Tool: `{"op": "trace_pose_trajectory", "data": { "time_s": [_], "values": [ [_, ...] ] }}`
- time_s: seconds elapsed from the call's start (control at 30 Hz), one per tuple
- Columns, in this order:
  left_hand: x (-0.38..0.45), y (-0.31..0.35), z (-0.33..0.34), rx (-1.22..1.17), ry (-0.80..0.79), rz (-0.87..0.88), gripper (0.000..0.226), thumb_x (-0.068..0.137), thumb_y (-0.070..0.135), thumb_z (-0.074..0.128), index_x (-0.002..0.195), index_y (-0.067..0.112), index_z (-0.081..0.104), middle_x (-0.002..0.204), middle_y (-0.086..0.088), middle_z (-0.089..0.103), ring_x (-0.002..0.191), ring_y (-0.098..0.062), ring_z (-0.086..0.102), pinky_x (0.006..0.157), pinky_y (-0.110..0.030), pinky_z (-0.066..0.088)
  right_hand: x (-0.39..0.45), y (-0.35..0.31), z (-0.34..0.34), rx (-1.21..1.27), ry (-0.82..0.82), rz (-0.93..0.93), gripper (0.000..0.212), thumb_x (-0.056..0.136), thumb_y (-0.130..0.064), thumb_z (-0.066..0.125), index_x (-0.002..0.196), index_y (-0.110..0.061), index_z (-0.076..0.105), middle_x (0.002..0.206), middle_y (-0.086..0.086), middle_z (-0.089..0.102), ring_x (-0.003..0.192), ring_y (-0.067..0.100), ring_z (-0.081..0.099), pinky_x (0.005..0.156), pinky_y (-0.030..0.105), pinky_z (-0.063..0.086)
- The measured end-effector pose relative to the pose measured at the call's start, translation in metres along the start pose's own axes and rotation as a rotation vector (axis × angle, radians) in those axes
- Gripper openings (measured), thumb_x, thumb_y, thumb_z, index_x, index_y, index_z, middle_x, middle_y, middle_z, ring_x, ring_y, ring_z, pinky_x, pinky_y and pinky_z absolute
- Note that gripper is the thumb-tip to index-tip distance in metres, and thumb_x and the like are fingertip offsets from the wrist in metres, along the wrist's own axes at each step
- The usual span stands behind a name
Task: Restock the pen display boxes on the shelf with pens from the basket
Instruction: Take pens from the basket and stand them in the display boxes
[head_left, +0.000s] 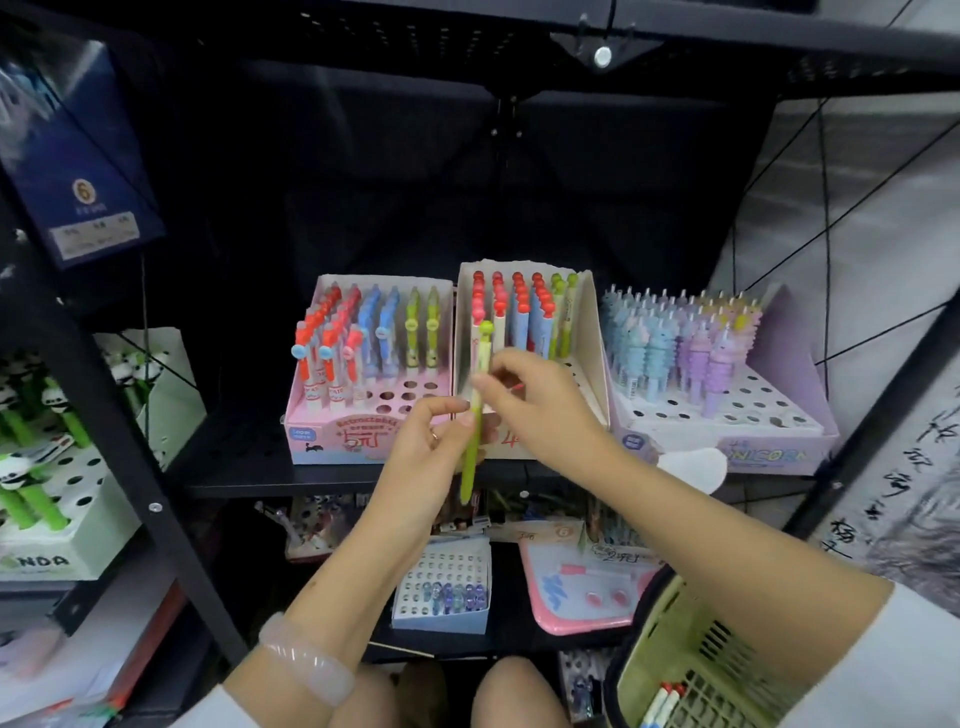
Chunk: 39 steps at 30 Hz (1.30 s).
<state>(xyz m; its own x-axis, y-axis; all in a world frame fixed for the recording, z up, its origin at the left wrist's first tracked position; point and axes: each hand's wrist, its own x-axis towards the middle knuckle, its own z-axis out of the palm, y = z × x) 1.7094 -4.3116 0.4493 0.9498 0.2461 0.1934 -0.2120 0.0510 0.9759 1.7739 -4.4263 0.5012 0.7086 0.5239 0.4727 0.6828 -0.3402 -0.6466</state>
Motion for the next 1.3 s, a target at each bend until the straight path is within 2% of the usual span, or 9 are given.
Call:
{"op": "trace_pose_trajectory", "data": {
  "time_s": [0.07,0.17,0.27,0.47,0.7,0.9,1.03,1.17,1.3],
  "values": [
    [0.001,0.000,0.004,0.043,-0.035,-0.012,0.018,0.093,0.029,0.053,0.110,0.033,0.056,0.111,0.010,0.067,0.107,-0.003,0.060,0.094,-0.025,0.043,0.004,0.010,-0.021,0.061,0.139,0.029,0.024,0.097,-0.020,0.047,0.074,-0.027,0.045,0.066,-0.008,0.054,0.057,-0.002,0.055,0.055,0.015,0.047],
    [0.000,0.003,0.010,0.120,-0.087,0.024,0.023,0.092,0.029,0.054,0.111,0.042,0.053,0.122,0.022,0.057,0.110,0.017,0.049,0.088,-0.006,0.040,0.018,0.026,-0.057,0.067,0.347,0.067,0.020,0.099,-0.021,0.041,0.079,-0.025,0.043,0.066,-0.004,0.056,0.052,0.000,0.057,0.051,0.018,0.051],
    [0.004,0.004,0.015,0.240,-0.106,0.059,0.030,0.092,0.024,0.054,0.114,0.044,0.049,0.128,0.024,0.050,0.118,0.013,0.044,0.098,-0.012,0.033,0.036,0.043,-0.080,-0.125,0.489,0.074,0.017,0.099,-0.022,0.040,0.084,-0.015,0.043,0.068,0.003,0.059,0.057,0.009,0.061,0.055,0.031,0.053],
    [0.013,0.002,0.022,0.320,-0.102,0.078,0.032,0.091,0.026,0.055,0.111,0.050,0.047,0.129,0.024,0.049,0.127,-0.004,0.040,0.102,-0.023,0.030,0.064,0.068,-0.076,-0.475,0.287,0.163,0.026,0.101,-0.022,0.036,0.104,0.002,0.045,0.079,0.018,0.063,0.069,0.034,0.061,0.060,0.042,0.050],
    [0.017,0.001,0.019,0.338,-0.095,0.069,0.030,0.091,0.026,0.055,0.110,0.049,0.049,0.124,0.029,0.050,0.123,0.002,0.042,0.103,-0.022,0.031,0.075,0.071,-0.074,-0.557,0.214,0.224,0.027,0.101,-0.022,0.036,0.108,0.002,0.045,0.087,0.021,0.065,0.077,0.036,0.064,0.067,0.043,0.052],
    [0.016,0.000,0.021,0.330,-0.090,0.078,0.030,0.091,0.023,0.054,0.111,0.046,0.049,0.124,0.026,0.051,0.123,0.000,0.043,0.100,-0.019,0.031,0.087,0.072,-0.070,-0.698,-0.091,0.473,0.008,0.091,-0.003,0.052,0.084,-0.006,0.051,0.084,0.010,0.058,0.079,0.027,0.059,0.060,0.028,0.047],
    [0.013,0.001,0.022,0.337,-0.097,0.078,0.033,0.092,0.018,0.054,0.110,0.046,0.048,0.126,0.022,0.051,0.123,-0.002,0.043,0.103,-0.024,0.032,0.087,0.064,-0.067,-0.780,-0.173,0.539,0.016,0.087,0.004,0.052,0.100,0.000,0.058,0.103,0.015,0.063,0.092,0.026,0.062,0.066,0.029,0.045],
    [0.009,0.001,0.026,0.321,-0.114,0.080,0.032,0.093,0.018,0.052,0.112,0.043,0.050,0.125,0.022,0.052,0.123,-0.002,0.044,0.104,-0.025,0.032,0.070,0.058,-0.073,-0.625,-0.159,0.408,0.022,0.093,-0.015,0.052,0.076,-0.002,0.059,0.089,0.018,0.068,0.082,0.027,0.065,0.080,0.032,0.053],
    [0.001,-0.002,0.048,0.261,-0.187,0.081,0.029,0.093,0.018,0.052,0.110,0.042,0.050,0.123,0.019,0.054,0.117,0.005,0.048,0.096,-0.015,0.038,0.019,0.048,-0.084,-0.332,-0.079,0.235,0.023,0.094,-0.024,0.052,0.112,-0.012,0.060,0.085,0.000,0.064,0.075,0.013,0.058,0.076,0.028,0.051]
  ]
}}
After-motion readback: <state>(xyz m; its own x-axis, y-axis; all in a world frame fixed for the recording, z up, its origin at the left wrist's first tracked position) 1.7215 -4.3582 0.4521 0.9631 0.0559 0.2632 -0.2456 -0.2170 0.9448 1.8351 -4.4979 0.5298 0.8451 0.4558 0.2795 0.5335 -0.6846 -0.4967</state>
